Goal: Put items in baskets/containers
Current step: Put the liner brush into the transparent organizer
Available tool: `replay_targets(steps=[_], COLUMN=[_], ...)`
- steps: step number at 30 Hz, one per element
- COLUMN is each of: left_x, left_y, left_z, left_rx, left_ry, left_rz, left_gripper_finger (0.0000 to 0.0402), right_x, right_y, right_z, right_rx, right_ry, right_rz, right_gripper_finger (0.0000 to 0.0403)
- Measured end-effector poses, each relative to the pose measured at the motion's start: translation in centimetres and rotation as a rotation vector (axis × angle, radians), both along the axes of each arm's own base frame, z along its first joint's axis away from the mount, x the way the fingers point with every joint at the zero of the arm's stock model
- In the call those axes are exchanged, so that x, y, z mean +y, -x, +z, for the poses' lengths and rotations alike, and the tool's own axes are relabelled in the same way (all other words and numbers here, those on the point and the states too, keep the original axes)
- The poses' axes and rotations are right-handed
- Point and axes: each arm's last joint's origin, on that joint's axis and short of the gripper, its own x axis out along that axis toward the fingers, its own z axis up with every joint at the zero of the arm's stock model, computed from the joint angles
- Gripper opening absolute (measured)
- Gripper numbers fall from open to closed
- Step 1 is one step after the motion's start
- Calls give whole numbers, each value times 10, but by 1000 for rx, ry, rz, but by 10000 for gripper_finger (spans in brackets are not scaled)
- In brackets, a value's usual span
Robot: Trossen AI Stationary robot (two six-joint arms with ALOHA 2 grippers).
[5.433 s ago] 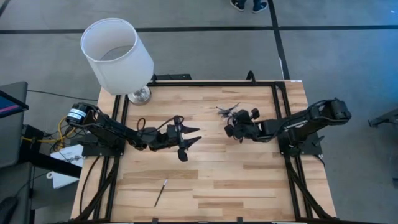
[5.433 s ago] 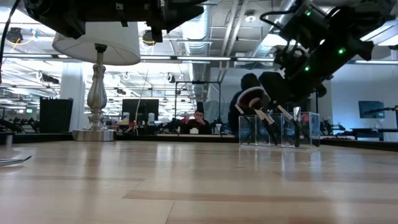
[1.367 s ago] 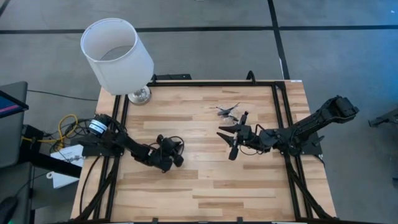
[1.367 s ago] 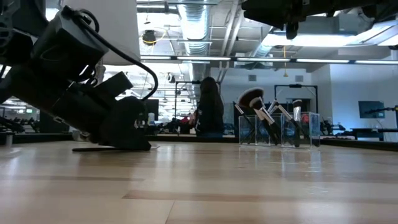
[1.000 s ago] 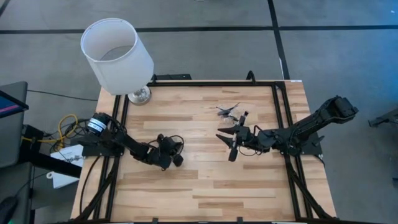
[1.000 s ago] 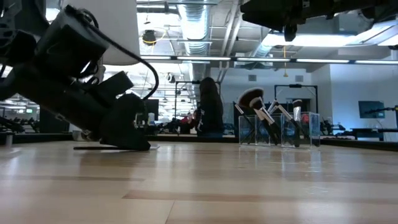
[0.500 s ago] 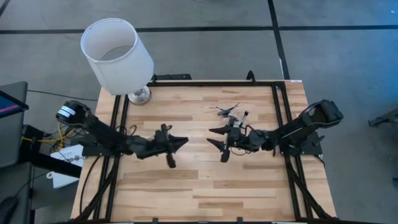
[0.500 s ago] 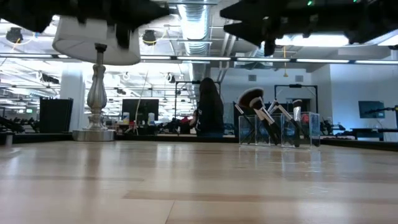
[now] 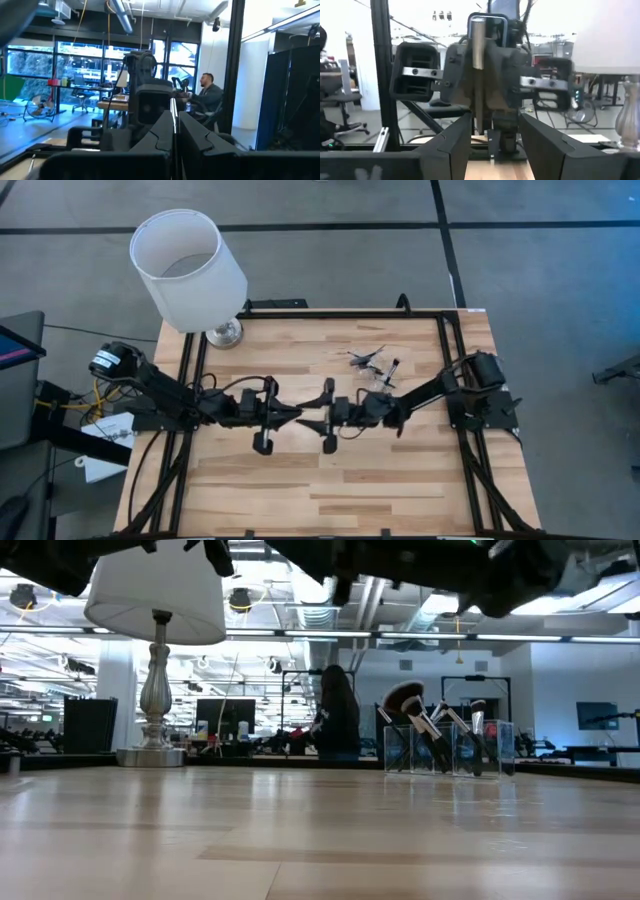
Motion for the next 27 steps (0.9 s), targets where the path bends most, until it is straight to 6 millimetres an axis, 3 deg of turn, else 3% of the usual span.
replay_targets(steps=[8,18,27], left_x=[-1,-1,2], left_y=[1,2,1], left_z=[2,5,5], left_rx=[-25,-53,-54], left_ry=[-4,2,4], left_rz=[-31,-37,-21], left_gripper_finger=[11,11,11], right_x=[-2,1,0], right_y=[-29,-33,-34], right_z=[3,12,13], right_rx=[27,-7,-16], right_ry=[17,46,47], right_rz=[-5,149,160], right_gripper_finger=[172,179,159])
